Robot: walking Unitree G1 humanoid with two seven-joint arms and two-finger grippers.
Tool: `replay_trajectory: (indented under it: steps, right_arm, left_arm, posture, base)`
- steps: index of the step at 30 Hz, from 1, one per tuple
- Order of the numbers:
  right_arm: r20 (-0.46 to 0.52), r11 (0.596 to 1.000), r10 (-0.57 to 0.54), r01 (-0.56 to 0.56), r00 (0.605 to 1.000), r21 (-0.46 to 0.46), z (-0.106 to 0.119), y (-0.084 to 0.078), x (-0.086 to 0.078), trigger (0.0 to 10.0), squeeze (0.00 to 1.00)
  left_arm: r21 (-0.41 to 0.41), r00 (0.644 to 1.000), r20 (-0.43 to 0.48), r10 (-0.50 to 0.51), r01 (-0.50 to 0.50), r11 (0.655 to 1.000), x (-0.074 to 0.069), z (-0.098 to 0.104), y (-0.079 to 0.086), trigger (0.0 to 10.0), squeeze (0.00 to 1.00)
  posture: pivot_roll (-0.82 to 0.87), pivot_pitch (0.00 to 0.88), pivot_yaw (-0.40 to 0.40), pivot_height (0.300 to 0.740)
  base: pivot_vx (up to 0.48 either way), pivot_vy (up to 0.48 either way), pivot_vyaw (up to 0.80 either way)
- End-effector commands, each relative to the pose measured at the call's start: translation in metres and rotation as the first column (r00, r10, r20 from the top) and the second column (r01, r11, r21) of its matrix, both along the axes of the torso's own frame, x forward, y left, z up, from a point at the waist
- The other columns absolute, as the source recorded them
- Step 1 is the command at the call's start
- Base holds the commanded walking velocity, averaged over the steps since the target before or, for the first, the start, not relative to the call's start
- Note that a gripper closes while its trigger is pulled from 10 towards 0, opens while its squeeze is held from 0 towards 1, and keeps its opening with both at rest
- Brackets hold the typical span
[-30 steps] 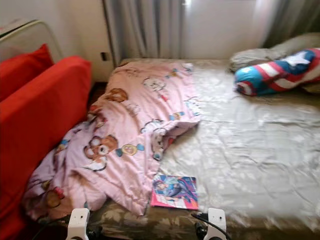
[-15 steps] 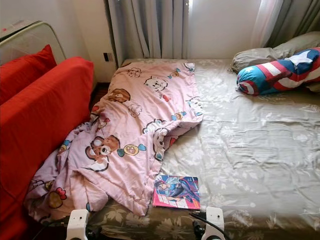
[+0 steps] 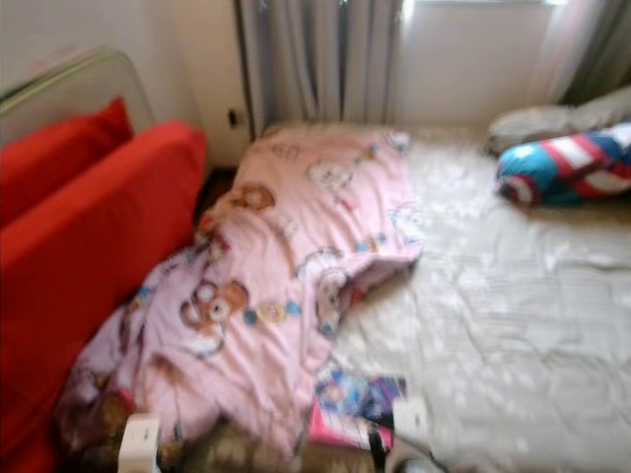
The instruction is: Clean up the room
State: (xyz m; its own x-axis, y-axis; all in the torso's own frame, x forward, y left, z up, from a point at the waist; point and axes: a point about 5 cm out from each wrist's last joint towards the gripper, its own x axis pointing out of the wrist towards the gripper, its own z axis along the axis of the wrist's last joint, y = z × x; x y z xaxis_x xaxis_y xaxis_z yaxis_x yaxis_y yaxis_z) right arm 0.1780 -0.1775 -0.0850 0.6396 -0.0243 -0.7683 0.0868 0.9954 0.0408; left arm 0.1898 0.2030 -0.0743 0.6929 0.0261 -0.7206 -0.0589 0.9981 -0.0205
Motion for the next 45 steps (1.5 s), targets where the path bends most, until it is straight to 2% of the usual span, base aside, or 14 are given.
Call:
replay_trajectory:
  steps: [1,7,10,14,18,20,23,37,44,45]
  right_arm:
    - [0.017,1.000,-0.007,0.007,1.000,-0.006,0.003,-0.002,0.005,10.0,0.00]
    - [0.069,1.000,0.019,-0.019,0.997,-0.004,0.008,0.001,0.013,10.0,0.00]
    - [0.157,0.999,0.032,-0.033,0.987,0.006,0.018,0.004,0.028,10.0,0.00]
    - [0.212,0.998,0.055,-0.059,0.976,0.012,0.023,0.008,0.035,10.0,0.00]
    - [0.286,0.997,0.060,-0.069,0.956,0.023,0.032,0.011,0.045,10.0,0.00]
    - [0.367,0.996,0.073,-0.090,0.927,0.028,0.041,0.016,0.052,10.0,0.00]
    - [0.426,0.995,0.070,-0.096,0.902,0.039,0.048,0.018,0.057,10.0,0.00]
    - [0.587,0.991,0.078,-0.128,0.806,0.044,0.069,0.028,0.057,10.0,0.00]
    - [0.585,0.992,0.079,-0.120,0.807,0.031,0.069,0.027,0.056,10.0,0.00]
    - [0.587,0.993,0.077,-0.116,0.806,0.030,0.070,0.027,0.057,10.0,0.00]
  left_arm:
    - [-0.010,1.000,-0.022,-0.001,0.001,1.000,-0.006,-0.004,-0.003,10.0,0.00]
    - [-0.013,1.000,0.013,-0.009,0.009,1.000,-0.004,-0.002,-0.003,10.0,0.00]
    - [-0.018,0.997,0.065,-0.033,0.035,0.999,-0.001,0.002,-0.004,10.0,0.00]
    - [-0.026,0.995,0.093,-0.045,0.047,0.999,0.001,0.004,-0.005,10.0,0.00]
    - [-0.027,0.991,0.126,-0.047,0.051,0.998,0.002,0.006,-0.005,10.0,0.00]
    - [-0.032,0.987,0.156,-0.048,0.054,0.998,0.003,0.008,-0.005,10.0,0.00]
    - [-0.032,0.983,0.178,-0.043,0.050,0.998,0.003,0.009,-0.005,10.0,0.00]
    - [-0.052,0.965,0.262,-0.003,0.017,0.999,0.003,0.014,-0.005,10.0,0.00]
    - [-0.043,0.962,0.273,-0.013,0.026,0.999,0.001,0.014,-0.006,10.0,0.00]
    - [-0.031,0.920,0.390,-0.030,0.046,0.998,0.018,0.029,-0.006,10.0,0.00]
  posture:
    - [0.00,0.010,-0.013,0.740]
    - [0.00,0.012,-0.013,0.740]
    - [0.00,0.014,-0.013,0.740]
    - [0.00,0.017,-0.014,0.740]
    - [0.00,0.017,-0.014,0.740]
    - [-0.01,0.015,-0.010,0.740]
    - [-0.01,0.015,-0.010,0.740]
    - [0.00,0.000,-0.014,0.740]
    - [0.01,0.000,-0.021,0.740]
    - [0.01,0.000,-0.023,0.740]
  base:
    - [0.289,0.000,0.00]
    - [0.000,0.000,0.00]
    - [0.000,0.000,0.00]
    - [0.000,0.000,0.00]
    - [0.000,0.000,0.00]
    - [0.000,0.000,0.00]
    - [0.000,0.000,0.00]
    - [0.000,0.000,0.00]
    - [0.000,0.000,0.00]
    - [0.000,0.000,0.00]
